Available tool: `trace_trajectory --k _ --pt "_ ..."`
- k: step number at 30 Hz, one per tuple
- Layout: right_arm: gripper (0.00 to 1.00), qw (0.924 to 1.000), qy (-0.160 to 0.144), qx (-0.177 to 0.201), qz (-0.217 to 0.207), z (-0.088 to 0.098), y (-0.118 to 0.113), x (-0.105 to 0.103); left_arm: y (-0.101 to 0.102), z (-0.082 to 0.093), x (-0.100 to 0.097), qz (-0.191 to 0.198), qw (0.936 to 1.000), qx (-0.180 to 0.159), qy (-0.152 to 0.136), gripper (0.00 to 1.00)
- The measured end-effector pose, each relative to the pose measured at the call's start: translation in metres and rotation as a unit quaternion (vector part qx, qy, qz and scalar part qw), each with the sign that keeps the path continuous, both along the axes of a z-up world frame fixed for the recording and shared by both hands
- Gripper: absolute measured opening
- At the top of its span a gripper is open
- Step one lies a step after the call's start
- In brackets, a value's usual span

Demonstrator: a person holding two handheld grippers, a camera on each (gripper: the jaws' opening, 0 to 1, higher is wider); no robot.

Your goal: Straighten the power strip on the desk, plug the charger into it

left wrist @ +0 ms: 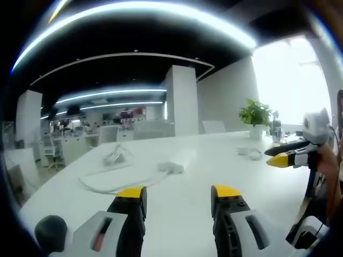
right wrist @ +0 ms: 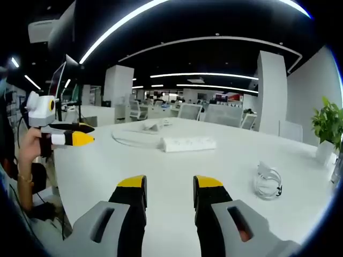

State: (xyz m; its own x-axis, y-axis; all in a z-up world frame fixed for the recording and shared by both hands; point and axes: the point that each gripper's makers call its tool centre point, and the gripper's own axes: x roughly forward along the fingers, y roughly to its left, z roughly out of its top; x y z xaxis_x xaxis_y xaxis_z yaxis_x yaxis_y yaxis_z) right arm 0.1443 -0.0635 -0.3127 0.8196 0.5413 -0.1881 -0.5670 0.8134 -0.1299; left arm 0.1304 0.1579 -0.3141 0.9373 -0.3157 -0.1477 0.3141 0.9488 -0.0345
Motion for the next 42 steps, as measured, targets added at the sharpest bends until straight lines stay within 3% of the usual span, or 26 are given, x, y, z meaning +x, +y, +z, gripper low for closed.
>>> trace_trajectory --k 13,24,30,42 --pt "0.34 0.9989 0.007 -0.024 0.039 0.006 0.019 0.017 -0.025 0.000 0.021 -0.043 0.9990 0.002 0.008 0.47" --pt "0.33 0.9986 -0.010 -0.036 0.038 0.015 0.017 0.051 -0.042 -0.003 0.040 -0.081 0.9963 -0.006 0.029 0.45" --pt "0.32 0.9978 -0.016 -0.045 0.046 0.015 0.018 0.069 -0.043 -0.004 0.051 -0.087 0.9954 -0.015 0.036 0.43" --pt "0.33 0.9967 -0.017 -0.063 0.048 0.012 0.017 0.091 -0.038 -0.008 0.073 -0.085 0.9956 -0.002 0.039 0.42"
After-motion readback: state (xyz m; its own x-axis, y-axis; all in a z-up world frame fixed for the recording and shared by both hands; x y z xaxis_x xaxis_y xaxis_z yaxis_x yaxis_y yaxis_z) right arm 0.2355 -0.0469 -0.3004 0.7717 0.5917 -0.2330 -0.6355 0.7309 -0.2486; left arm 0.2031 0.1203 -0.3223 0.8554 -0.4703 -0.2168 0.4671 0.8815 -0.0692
